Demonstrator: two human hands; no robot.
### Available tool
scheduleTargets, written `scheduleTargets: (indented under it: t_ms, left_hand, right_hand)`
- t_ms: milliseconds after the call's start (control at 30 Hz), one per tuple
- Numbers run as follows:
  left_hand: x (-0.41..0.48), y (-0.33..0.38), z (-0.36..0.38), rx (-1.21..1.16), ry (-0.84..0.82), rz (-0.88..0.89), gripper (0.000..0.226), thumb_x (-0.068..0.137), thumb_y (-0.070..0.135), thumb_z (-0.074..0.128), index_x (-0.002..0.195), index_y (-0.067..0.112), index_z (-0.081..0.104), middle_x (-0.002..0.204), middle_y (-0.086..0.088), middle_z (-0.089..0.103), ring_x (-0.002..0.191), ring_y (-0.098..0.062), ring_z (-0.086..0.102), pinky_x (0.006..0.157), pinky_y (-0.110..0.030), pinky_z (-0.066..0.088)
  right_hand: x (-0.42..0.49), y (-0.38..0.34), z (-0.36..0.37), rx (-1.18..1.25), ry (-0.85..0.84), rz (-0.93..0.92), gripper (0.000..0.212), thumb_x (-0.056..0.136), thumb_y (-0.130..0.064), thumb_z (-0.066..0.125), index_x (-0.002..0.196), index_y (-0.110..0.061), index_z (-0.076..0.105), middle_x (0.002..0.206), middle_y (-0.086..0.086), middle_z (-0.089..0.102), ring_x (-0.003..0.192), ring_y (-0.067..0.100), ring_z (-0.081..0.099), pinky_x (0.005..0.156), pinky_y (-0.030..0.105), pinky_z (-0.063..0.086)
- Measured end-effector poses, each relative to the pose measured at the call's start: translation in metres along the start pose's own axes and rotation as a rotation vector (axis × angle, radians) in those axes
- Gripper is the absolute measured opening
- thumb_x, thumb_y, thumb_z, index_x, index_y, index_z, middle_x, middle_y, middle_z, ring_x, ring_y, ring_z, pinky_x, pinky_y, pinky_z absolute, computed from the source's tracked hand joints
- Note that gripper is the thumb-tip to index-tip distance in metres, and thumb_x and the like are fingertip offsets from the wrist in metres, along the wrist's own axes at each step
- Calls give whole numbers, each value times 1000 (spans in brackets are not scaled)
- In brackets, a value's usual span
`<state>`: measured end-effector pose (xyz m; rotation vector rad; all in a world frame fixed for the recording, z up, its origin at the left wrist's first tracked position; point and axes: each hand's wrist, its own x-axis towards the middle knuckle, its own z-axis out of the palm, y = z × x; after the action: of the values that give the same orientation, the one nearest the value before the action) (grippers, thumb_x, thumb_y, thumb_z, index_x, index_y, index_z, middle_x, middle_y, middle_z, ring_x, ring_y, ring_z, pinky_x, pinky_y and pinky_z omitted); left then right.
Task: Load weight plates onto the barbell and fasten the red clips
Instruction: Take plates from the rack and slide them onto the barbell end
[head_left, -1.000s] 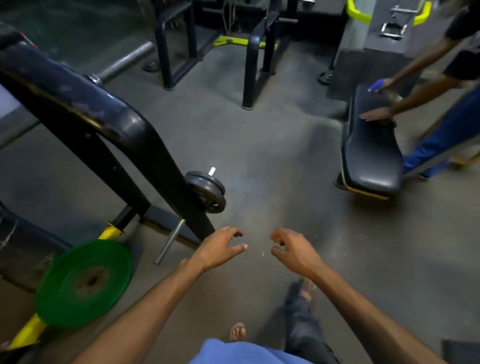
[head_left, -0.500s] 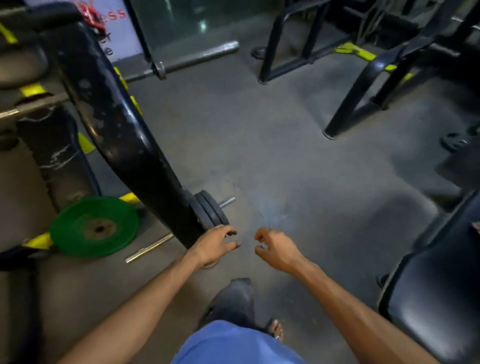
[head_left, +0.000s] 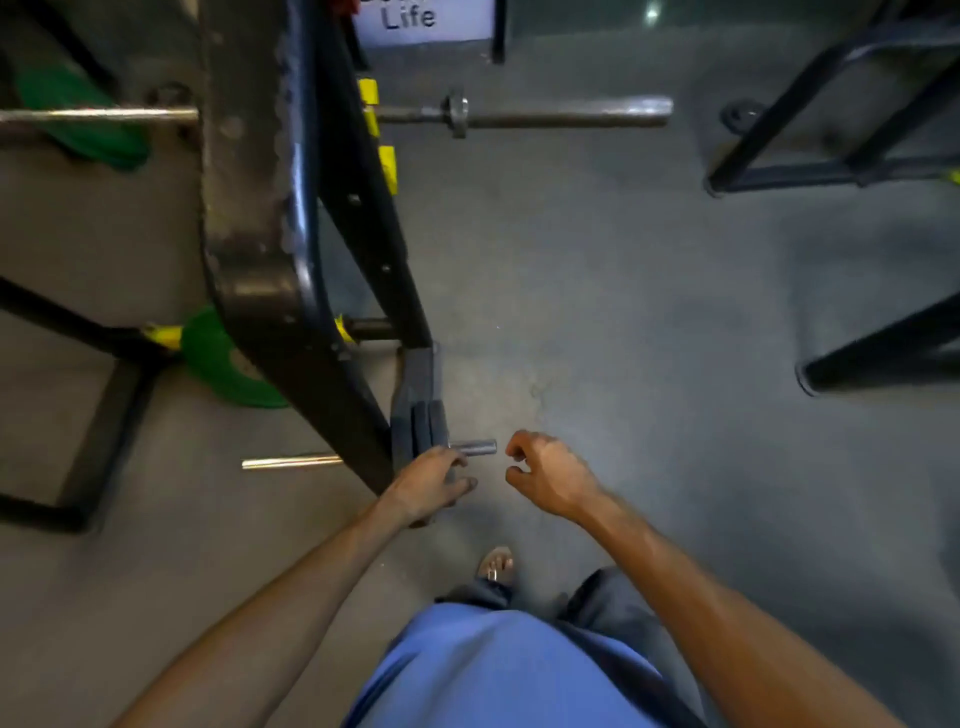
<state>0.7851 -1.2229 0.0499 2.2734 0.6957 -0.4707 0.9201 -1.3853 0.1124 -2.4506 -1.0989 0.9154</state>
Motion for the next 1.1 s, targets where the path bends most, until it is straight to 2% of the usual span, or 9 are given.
scheduleTargets:
  t_ms: [167,267,433,567,667,767,867,967,1100]
  left_hand:
    - [19,-4,18,-201,194,-257,51,91,32,69,136,15,53,136,-8,52,125,-25,55,106,-33,42]
    - [27,3,38,-367,335,-455,60,90,29,70,143,11,48,144,-12,48,132,-29,50,108,-32,38]
    - [47,18,85,-529,436,-687,71,90,42,67,151,19,37,152,-10,41,137,-30,46,107,-43,45]
    - [71,38,103,-611,534,-795,78,91,38,68,155,17,29,157,-10,35,140,-30,42,111,-44,43]
    - [90,47,118,-628,655,-879,82,91,32,70,156,14,25,160,-10,31,141,-28,41,114,-40,38]
    - [103,48,134,-648,817,-931,77,88,28,73,152,11,33,156,-13,35,136,-30,45,112,-42,43]
    - [113,42,147,-637,933,-961,72,83,24,77,144,10,40,147,-13,39,128,-28,47,107,-38,46]
    - [120,35,147,-637,1017,-987,67,79,21,81,134,14,45,139,-9,41,119,-20,48,99,-32,51]
    - [126,23,143,-620,1069,-1035,54,79,22,81,122,18,48,133,-6,46,112,-16,52,92,-32,56]
  right_hand:
    - [70,8,-22,-148,-195,-210,27,91,-27,63,113,-11,62,112,11,67,98,31,65,81,40,54]
    - [111,15,-25,-211,-332,-347,25,89,-26,63,108,-10,62,109,13,67,97,33,65,78,39,54]
    - [163,36,-23,-340,-517,-528,42,92,-30,62,129,-12,56,123,15,63,107,34,64,84,38,53]
    - [205,41,-11,-471,-593,-619,61,95,-36,59,149,-17,39,142,14,52,124,33,56,97,39,50]
    - [236,39,11,-509,-564,-744,72,94,-34,61,156,-14,29,155,14,40,138,34,45,109,41,42]
    - [264,38,37,-491,-473,-869,82,92,-30,64,160,-10,22,166,16,26,151,34,29,121,45,32]
    - [284,41,58,-531,-478,-941,84,92,-25,63,162,-11,18,169,13,19,156,29,18,125,48,25]
    - [295,49,68,-527,-477,-990,82,89,-14,65,160,-12,24,167,11,26,155,28,24,124,45,28]
    - [304,63,72,-450,-365,-1043,76,81,-9,72,149,-14,39,152,10,46,139,28,48,112,36,41]
